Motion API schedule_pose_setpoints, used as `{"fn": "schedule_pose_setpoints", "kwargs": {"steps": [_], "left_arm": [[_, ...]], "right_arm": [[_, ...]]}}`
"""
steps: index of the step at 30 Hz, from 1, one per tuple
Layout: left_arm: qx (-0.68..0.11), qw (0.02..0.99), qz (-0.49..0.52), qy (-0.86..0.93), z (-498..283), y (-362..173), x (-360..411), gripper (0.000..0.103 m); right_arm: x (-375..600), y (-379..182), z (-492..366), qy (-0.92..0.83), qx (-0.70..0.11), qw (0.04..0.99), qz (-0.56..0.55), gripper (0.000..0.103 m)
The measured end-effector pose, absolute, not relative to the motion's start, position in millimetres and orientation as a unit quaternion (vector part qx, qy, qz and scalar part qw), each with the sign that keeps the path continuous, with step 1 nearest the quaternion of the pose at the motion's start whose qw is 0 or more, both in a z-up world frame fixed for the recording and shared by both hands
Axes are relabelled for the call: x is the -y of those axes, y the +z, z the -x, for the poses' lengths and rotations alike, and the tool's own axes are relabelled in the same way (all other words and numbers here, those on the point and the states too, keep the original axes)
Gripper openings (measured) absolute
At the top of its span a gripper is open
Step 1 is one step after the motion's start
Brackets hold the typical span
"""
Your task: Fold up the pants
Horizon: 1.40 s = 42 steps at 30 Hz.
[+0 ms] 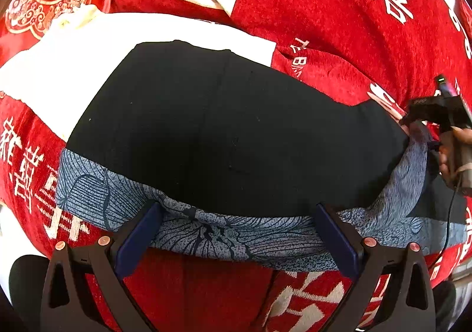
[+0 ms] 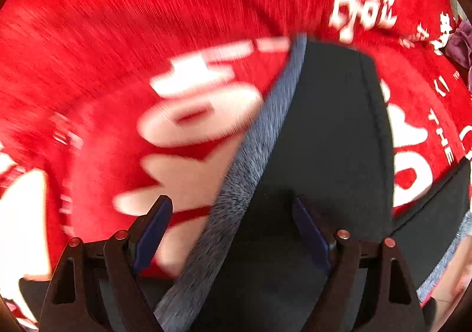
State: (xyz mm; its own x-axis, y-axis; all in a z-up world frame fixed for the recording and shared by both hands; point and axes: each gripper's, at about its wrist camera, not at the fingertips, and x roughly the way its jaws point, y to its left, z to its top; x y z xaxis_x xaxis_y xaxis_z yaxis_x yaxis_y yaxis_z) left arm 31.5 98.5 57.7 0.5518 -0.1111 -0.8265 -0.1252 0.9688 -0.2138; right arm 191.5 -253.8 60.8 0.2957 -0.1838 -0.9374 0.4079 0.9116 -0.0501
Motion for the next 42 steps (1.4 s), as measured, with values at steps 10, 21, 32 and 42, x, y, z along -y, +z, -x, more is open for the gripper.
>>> {"fn": "schedule_pose_setpoints", "kwargs": {"steps": [10,21,32,42], "left_arm": [[-0.484,0.864,0.139,-0.003,-37.7,59.0,-94.5,0.102],[-0.505,0.825,0.204,-0.151,-67.8,104.4,-34.2,0.102],[-0.548,0.82,0.014,-0.166,-60.6,70.2,69.1,0.102],[-0.567,0.807,0.049,-0.155,-65.1,73.2,63.4,0.102]], "right_arm": [[271.4,85.2,-146.5,-0.159,-0.525,0.828,-0.115,0.007],[342.1,115.7,42.9,-0.173,-0.409,0.859,-0.254,0.007],[374.2,81.8,75.5,-0.155,-0.423,0.859,-0.245,0.028],[456.5,94.3,126.5,-0.209,-0.348,0.854,-0.326,0.083]]}}
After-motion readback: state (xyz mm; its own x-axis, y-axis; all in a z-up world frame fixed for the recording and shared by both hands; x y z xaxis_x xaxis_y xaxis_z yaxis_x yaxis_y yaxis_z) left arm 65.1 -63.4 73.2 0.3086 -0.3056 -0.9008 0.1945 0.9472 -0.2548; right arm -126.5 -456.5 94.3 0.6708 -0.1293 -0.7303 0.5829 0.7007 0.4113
